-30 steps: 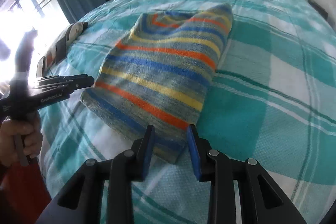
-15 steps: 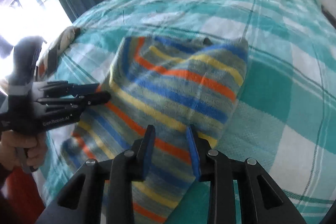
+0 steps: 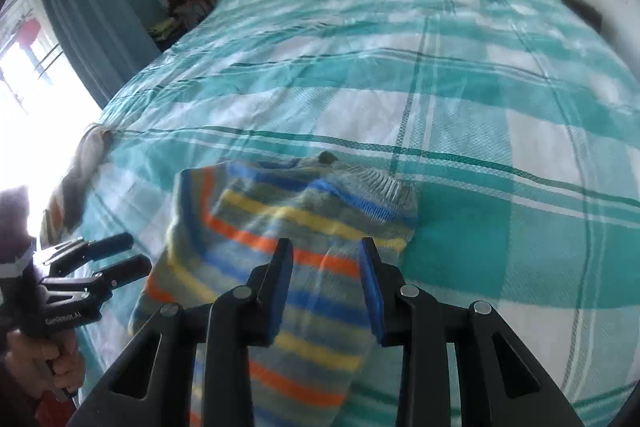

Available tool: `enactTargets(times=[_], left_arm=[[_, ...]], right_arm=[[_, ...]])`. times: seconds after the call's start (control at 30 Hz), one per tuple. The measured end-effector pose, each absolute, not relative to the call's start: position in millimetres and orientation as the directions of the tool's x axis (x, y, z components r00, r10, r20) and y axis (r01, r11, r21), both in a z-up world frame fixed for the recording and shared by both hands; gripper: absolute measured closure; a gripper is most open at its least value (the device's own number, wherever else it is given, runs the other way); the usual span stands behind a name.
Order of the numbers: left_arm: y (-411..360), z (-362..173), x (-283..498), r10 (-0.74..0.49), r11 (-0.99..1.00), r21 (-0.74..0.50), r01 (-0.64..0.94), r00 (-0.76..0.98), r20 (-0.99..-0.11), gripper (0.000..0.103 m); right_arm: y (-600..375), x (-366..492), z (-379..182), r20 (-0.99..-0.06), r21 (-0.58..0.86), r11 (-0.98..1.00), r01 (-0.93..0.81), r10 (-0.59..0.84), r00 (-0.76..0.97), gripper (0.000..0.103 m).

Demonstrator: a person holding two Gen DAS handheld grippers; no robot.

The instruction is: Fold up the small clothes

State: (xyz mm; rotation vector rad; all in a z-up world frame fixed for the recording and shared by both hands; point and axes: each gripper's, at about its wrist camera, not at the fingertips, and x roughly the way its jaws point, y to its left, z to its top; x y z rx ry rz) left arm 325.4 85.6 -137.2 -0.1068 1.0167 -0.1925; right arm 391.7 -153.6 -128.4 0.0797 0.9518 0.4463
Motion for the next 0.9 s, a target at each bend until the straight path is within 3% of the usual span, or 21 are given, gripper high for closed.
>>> enactTargets(times=[0.1, 0.2, 0.27, 0.33, 0.4, 0.47, 0.9], left_arm=[[78, -157, 289, -0.158, 0.986, -0.112, 0.125, 0.462, -0.873, 0.032], [80, -182, 261, -0.065, 0.994, -0.023, 0.102, 0.427, -0.902, 0.031], [85, -175, 243, -0.016, 0.998, 0.014, 0.068, 0.424, -0.906, 0.031], [91, -165, 221, -0.014, 1.000, -0.002, 0.029, 0.419, -0.908, 0.030], [92, -158, 199, -0.025, 1.000, -0.024, 0.008, 0.425, -0.905, 0.017], [86, -152, 179, -0.002, 1.000, -0.004, -0.003, 0.441, -0.897, 0.012], [57, -141, 144, 0.040, 0.998, 0.059, 0.023, 0.492, -0.869, 0.011]], right_arm=[[-153, 327, -134, -0.762, 0.291, 0.873, -0.391, 0.458, 0.457, 0.066], [-145, 274, -180, -0.838, 0.271, 0.872, -0.408, 0.422, 0.347, 0.062], [-152, 241, -184, -0.846, 0.216, 0.905, -0.366, 0.360, 0.393, 0.060], [-165, 218, -172, -0.829, 0.247, 0.920, -0.305, 0.364, 0.424, 0.058], [-176, 195, -159, -0.807, 0.246, 0.937, -0.246, 0.339, 0.483, 0.038], [-183, 174, -149, -0.789, 0.237, 0.951, -0.197, 0.307, 0.533, 0.029], [-204, 130, -158, -0.782, 0.223, 0.970, -0.102, 0.240, 0.575, 0.029]])
